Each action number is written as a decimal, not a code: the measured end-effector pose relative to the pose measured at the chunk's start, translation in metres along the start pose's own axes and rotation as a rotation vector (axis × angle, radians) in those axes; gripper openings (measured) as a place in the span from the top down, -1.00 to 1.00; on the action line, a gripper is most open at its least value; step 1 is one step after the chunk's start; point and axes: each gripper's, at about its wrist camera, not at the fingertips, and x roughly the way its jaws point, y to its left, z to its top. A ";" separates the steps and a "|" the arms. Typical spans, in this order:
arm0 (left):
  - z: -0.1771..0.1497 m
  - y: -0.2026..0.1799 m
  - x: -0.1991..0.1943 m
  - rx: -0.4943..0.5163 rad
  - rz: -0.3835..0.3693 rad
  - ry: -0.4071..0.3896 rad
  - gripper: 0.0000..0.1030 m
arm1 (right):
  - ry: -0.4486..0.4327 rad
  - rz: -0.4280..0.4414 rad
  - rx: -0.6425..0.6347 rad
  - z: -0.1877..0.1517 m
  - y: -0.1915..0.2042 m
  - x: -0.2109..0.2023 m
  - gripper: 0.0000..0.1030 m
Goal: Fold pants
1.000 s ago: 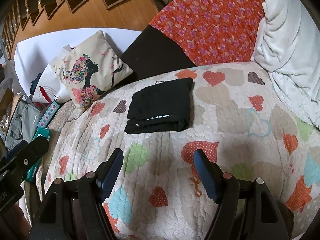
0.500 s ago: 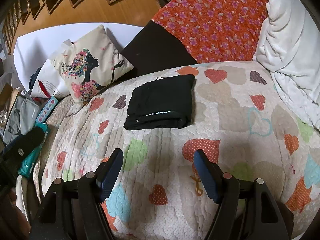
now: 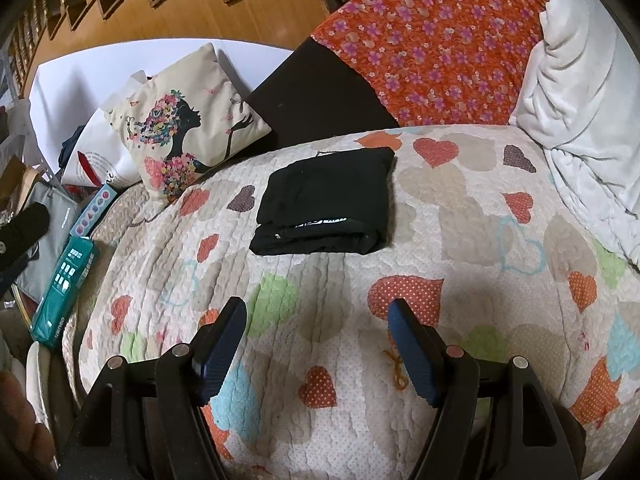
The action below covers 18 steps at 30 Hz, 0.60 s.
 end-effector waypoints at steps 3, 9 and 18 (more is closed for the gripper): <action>-0.007 -0.002 0.009 0.010 0.008 0.048 -0.99 | 0.007 -0.005 -0.013 -0.001 0.002 0.002 -0.51; -0.017 -0.007 0.023 0.050 0.013 0.112 -0.99 | 0.025 -0.015 -0.022 -0.004 0.004 0.008 -0.52; -0.026 -0.005 0.042 0.056 0.004 0.185 -0.99 | 0.059 -0.029 -0.055 -0.008 0.011 0.020 -0.53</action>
